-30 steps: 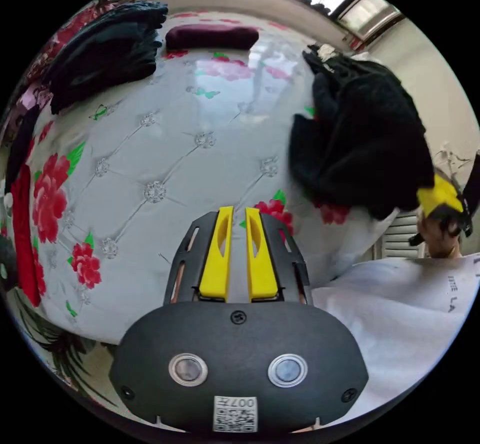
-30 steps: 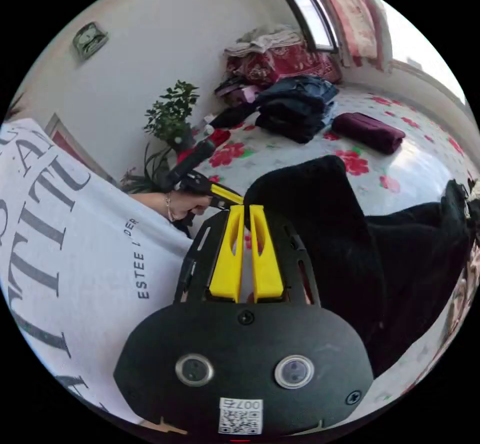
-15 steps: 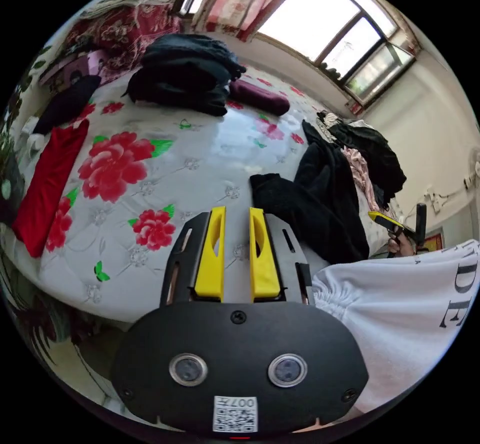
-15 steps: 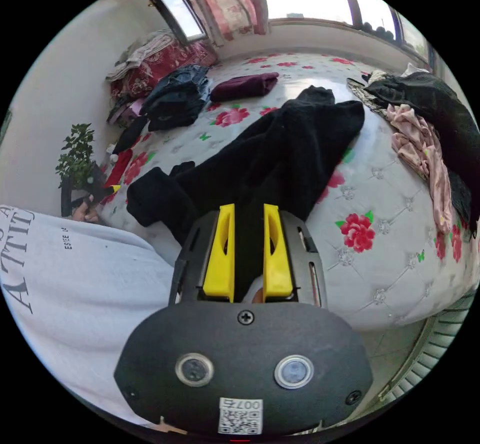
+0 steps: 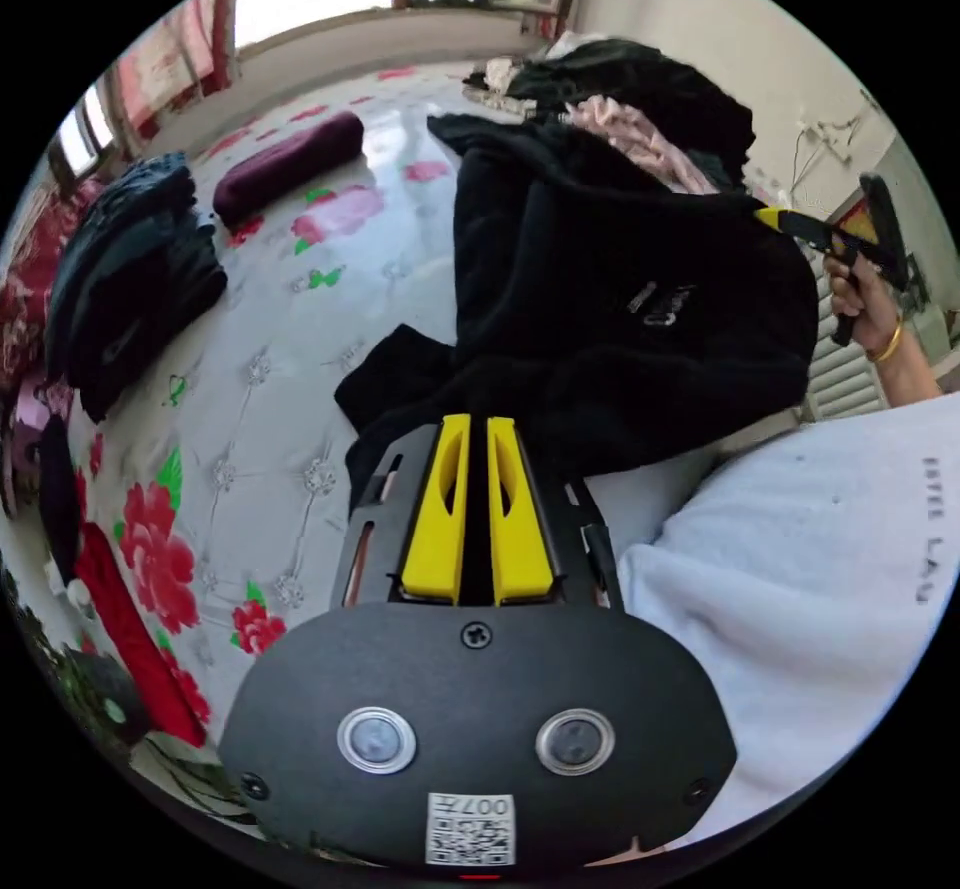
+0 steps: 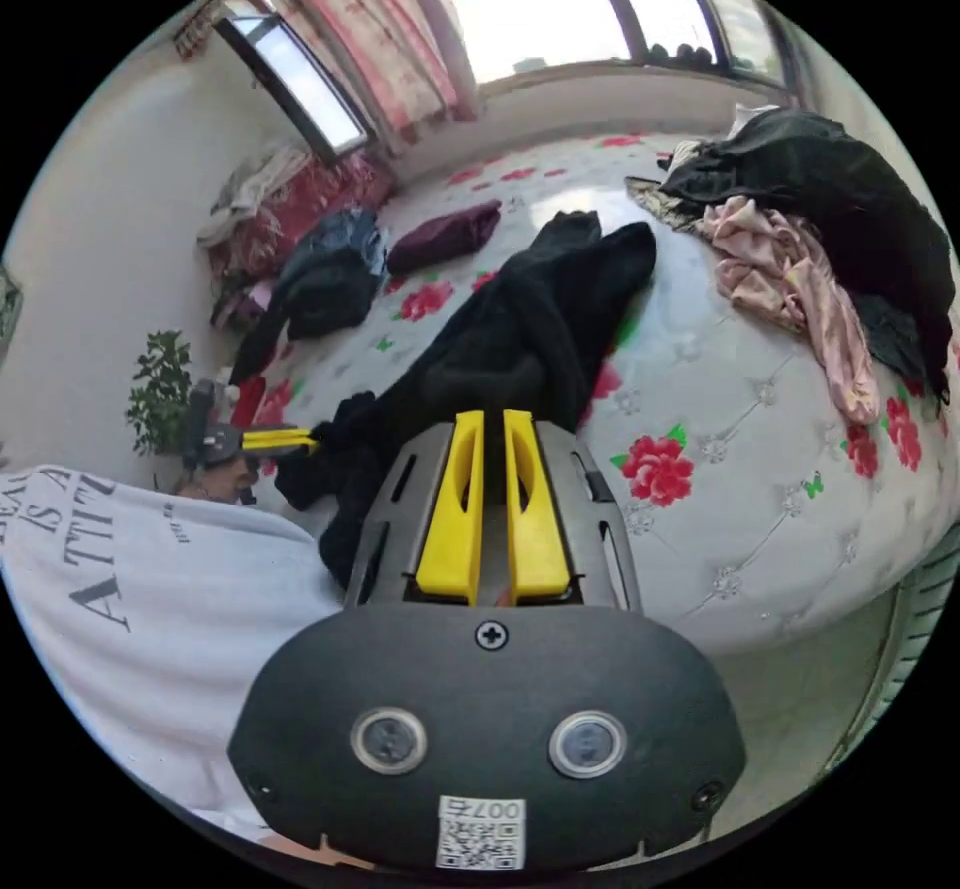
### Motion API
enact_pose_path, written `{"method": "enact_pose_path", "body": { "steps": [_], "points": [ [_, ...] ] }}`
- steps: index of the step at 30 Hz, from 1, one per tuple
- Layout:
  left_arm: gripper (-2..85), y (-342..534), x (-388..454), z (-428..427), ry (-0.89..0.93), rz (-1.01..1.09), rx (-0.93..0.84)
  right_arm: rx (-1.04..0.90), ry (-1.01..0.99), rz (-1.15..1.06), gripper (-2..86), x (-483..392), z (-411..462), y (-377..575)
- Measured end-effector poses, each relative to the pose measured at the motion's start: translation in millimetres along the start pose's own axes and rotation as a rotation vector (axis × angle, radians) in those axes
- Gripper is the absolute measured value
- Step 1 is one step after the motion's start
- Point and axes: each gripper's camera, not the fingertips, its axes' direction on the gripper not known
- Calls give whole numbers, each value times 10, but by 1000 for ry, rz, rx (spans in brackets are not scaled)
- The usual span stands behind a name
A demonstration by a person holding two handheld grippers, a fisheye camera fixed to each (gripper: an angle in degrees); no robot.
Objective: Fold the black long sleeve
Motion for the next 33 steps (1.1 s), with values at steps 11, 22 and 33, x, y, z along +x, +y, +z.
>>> {"method": "enact_pose_path", "body": {
  "steps": [11, 22, 33],
  "points": [
    [35, 642, -376, -1258, 316, -124, 343, 152, -121, 218, 38, 731, -571, 296],
    [102, -716, 639, -1045, 103, 192, 270, -30, -125, 322, 69, 844, -48, 1153],
    [79, -2709, 3648, 772, -90, 1232, 26, -58, -157, 396, 90, 433, 191, 1999]
  ]
}}
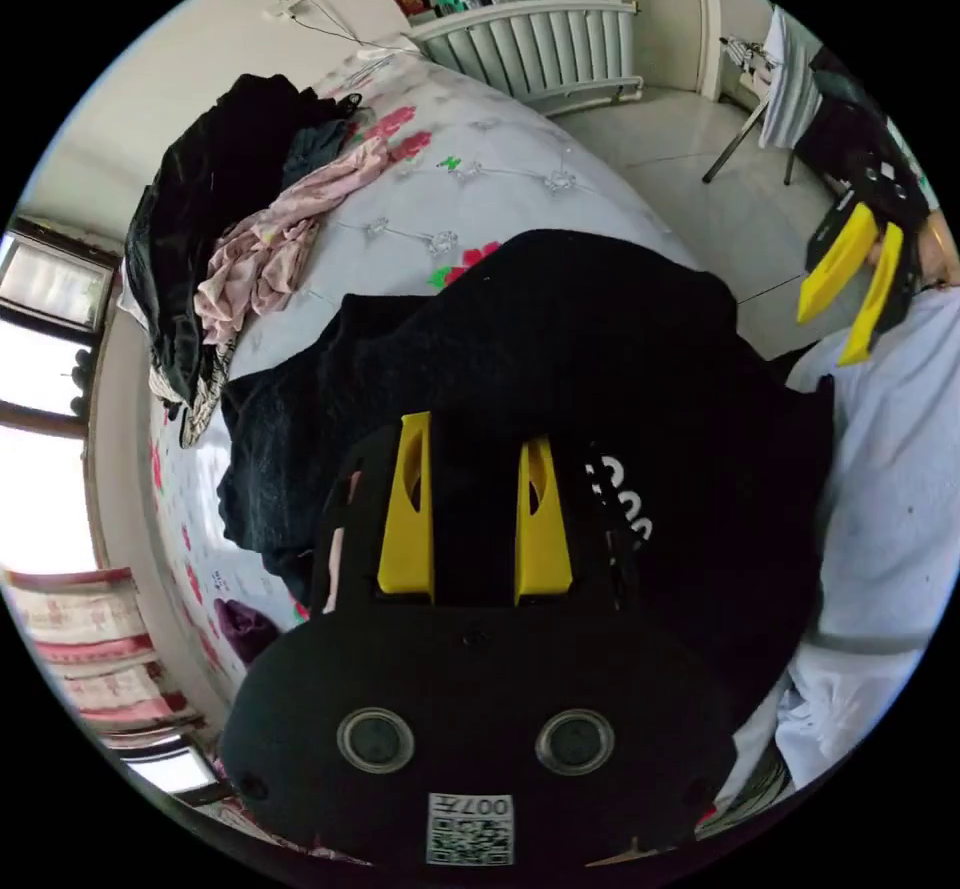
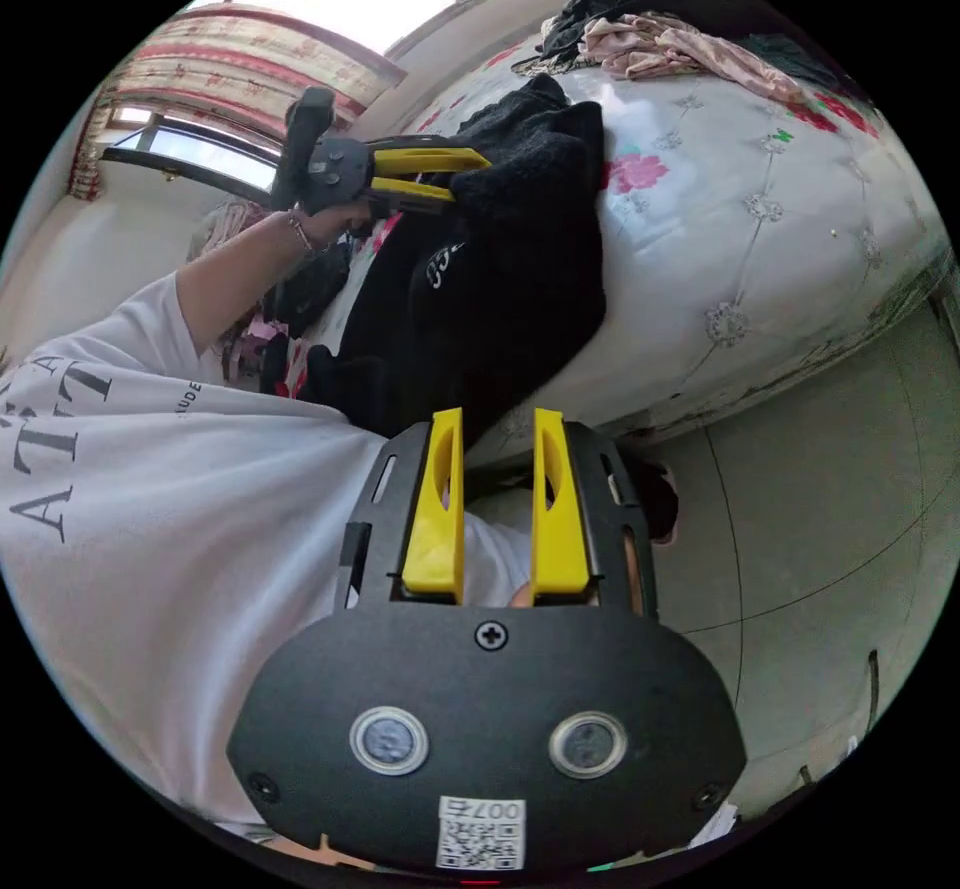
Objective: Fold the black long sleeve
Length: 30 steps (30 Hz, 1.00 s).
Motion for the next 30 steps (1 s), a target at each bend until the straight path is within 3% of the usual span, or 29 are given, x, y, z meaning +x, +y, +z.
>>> {"method": "enact_pose_path", "body": {
  "steps": [2, 4, 6, 8, 15, 24, 30],
  "points": [
    [16, -310, -100, 298, -83, -37, -99, 16, -6, 36, 98, 19, 1, 160],
    [3, -351, -293, 292, 5, -102, -84, 25, -19, 60, 105, 40, 8, 259],
    [-3, -270, -595, 45, 89, -251, 0, 23, -38, 63, 113, 42, 32, 323],
    [-6, -28, -958, -542, 119, -436, 197, -1, -54, 32, 122, 0, 109, 341],
    [-9, 561, -1381, -2035, 48, -706, 496, -156, -61, -179, 143, -372, 506, 150],
    [-9, 1774, -1225, -4087, -162, -1105, 940, -88, 122, -410, 125, -1337, 770, -188],
    [-9, 3156, -460, -5340, -514, -1221, 1081, 262, 295, -498, 94, -1622, -465, -70]
  ]
}}
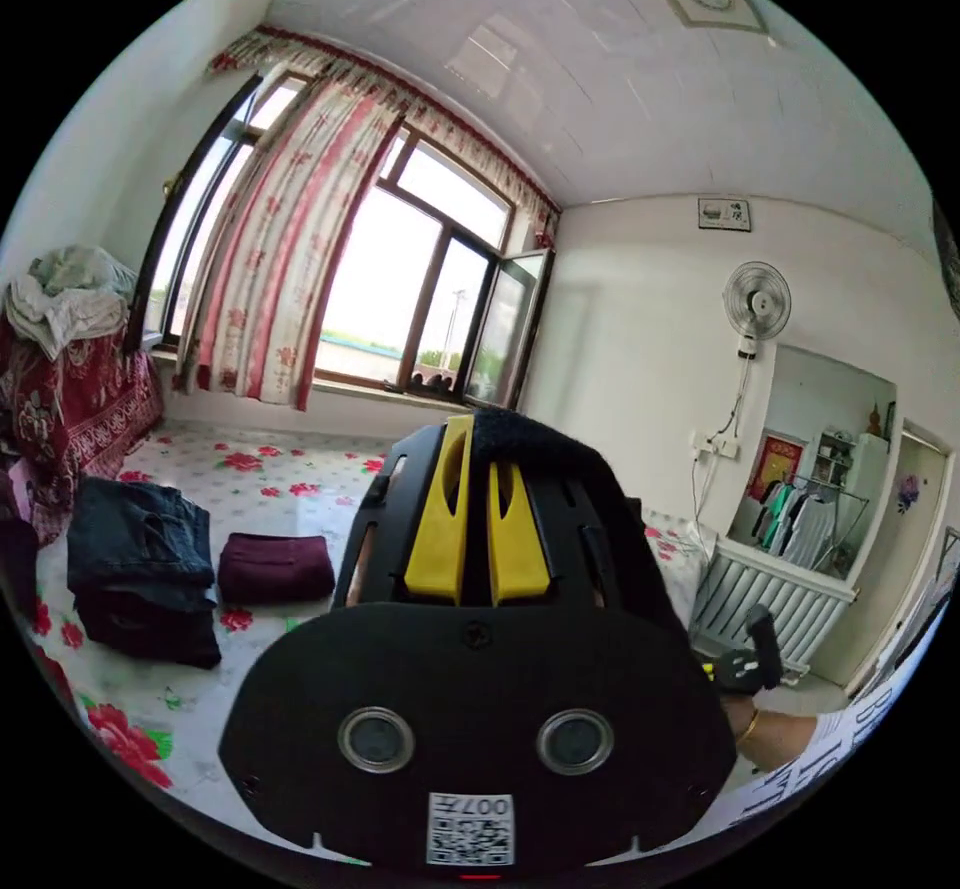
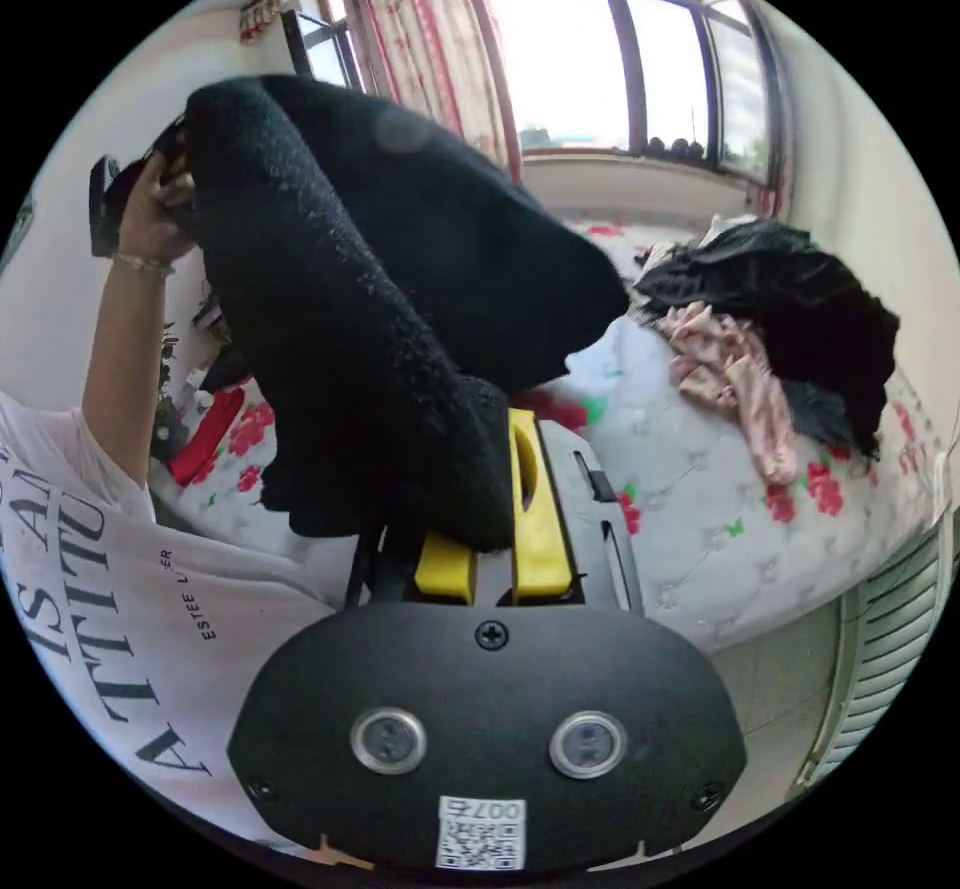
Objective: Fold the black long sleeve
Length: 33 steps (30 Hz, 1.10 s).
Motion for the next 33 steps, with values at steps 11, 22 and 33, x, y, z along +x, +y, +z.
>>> {"method": "enact_pose_path", "body": {
  "steps": [11, 22, 33],
  "points": [
    [-9, -353, 596, -2682, -206, 357, 419, 817, 460, -412, 82, -1126, -2565, 11],
    [15, -527, -233, -1498, -617, 382, 193, 609, 307, -532, 93, -1115, -1435, -1489],
    [81, 1974, -3176, 79, -818, -296, -733, -252, -16, -116, 90, 166, 1790, -1482]
  ]
}}
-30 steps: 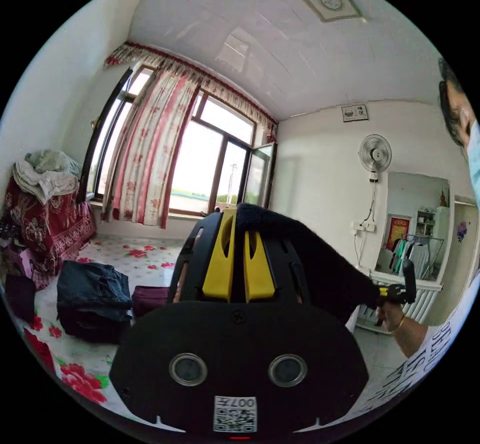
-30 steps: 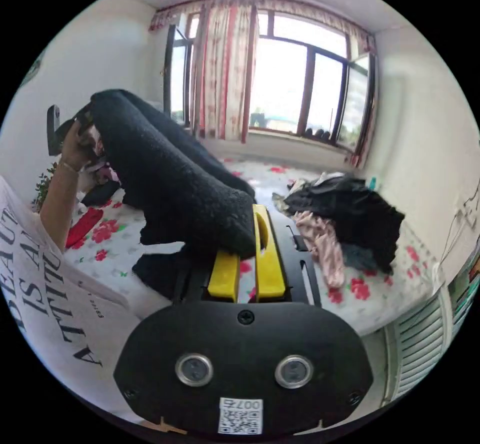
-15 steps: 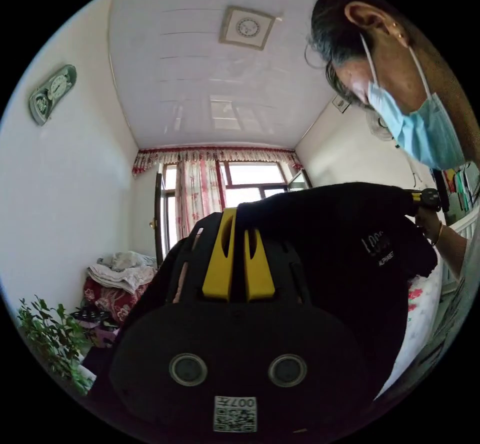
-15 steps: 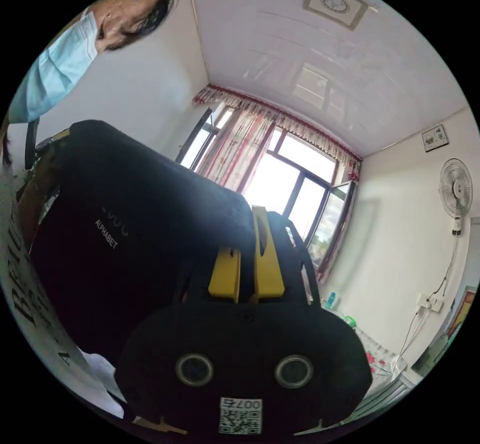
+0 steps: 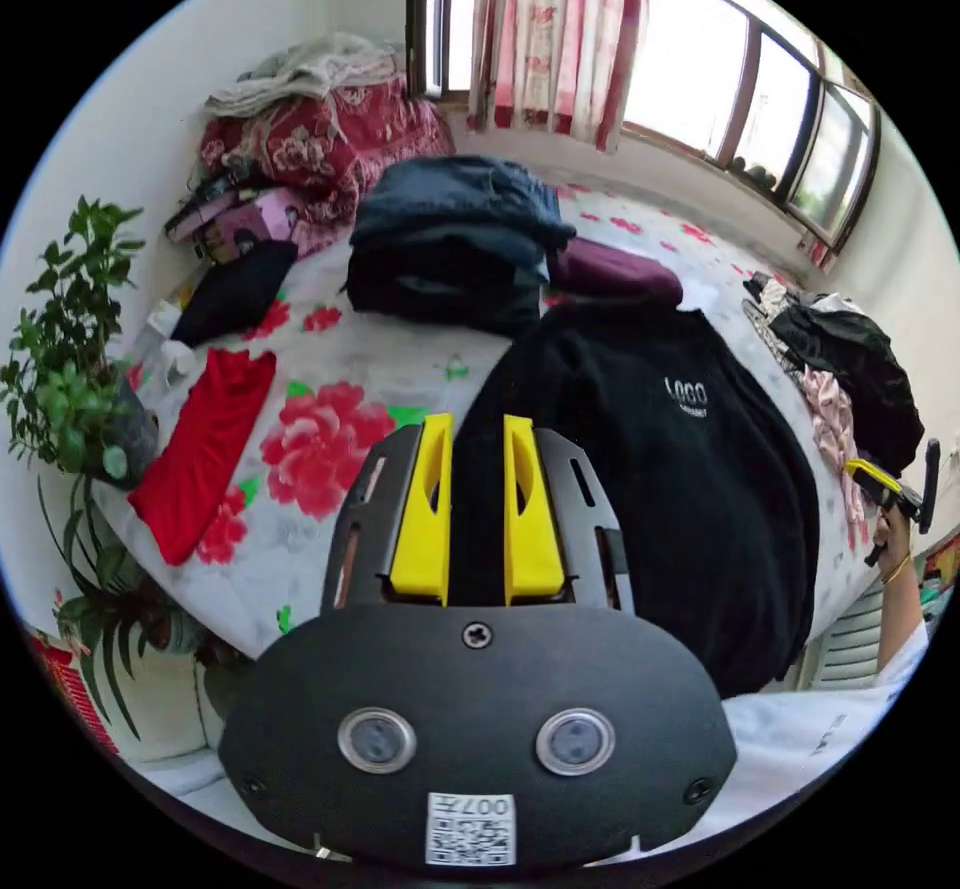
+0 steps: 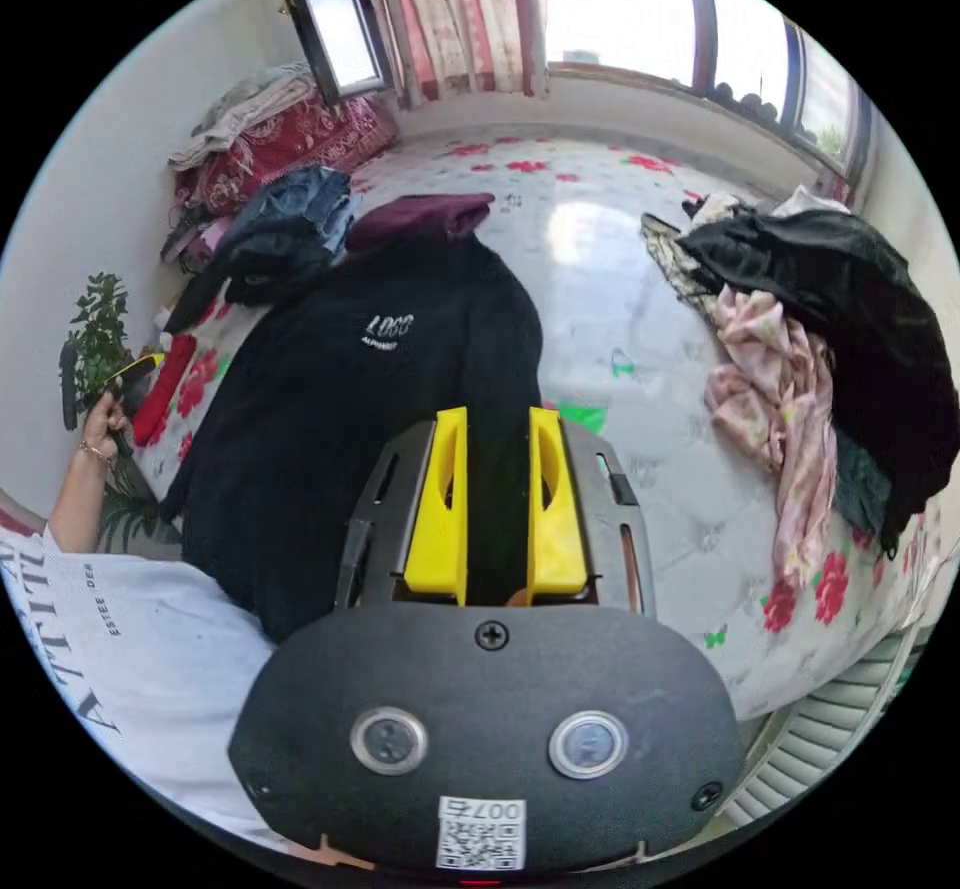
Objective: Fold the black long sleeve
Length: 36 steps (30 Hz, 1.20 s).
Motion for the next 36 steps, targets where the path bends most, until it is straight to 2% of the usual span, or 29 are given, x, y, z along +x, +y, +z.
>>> {"method": "enact_pose_path", "body": {
  "steps": [2, 5, 9, 11, 13, 15, 17, 19, 20, 21, 24, 27, 29, 33, 36],
  "points": [
    [82, 565, -57, 394, 42, -4, -152, -86, 14, 61, 88, 191, 262, 411],
    [83, 1056, 95, 681, 66, 28, -279, -168, -8, 115, 83, 341, 430, 662],
    [85, 1207, 400, 862, 77, 107, -314, -266, -60, 81, 54, 329, 667, 681],
    [92, 1207, 638, 1138, 49, 201, -385, -417, -59, 18, 19, 343, 940, 615],
    [89, 1232, 786, 1390, -24, 271, -468, -397, -26, -3, 9, 500, 870, 479],
    [88, 1204, 861, 1432, -28, 301, -454, -304, 89, 46, 5, 818, 585, 261],
    [89, 1180, 876, 1482, -27, 296, -459, -66, 327, 268, 6, 1417, -95, 19],
    [91, 1193, 848, 1490, -19, 283, -446, 131, 499, 487, 12, 1811, -664, -12],
    [92, 1208, 820, 1485, -17, 269, -434, 221, 522, 555, 19, 1964, -944, 1],
    [92, 1215, 807, 1479, -14, 264, -430, 250, 503, 562, 25, 2010, -1042, 6],
    [91, 1253, 754, 1411, -9, 243, -422, 250, 274, 448, 52, 1963, -1109, 50],
    [91, 1326, 710, 1290, -10, 246, -424, 106, -31, 289, 76, 1519, -558, 316],
    [89, 1403, 666, 1195, 12, 257, -417, -69, -226, 202, 90, 1010, 18, 678],
    [84, 1443, 652, 1154, 18, 282, -438, -249, -293, 131, 91, 298, 549, 1153],
    [63, 1451, 759, 1189, -36, 375, -463, -186, -200, 152, 63, -65, 548, 1279]
  ]
}}
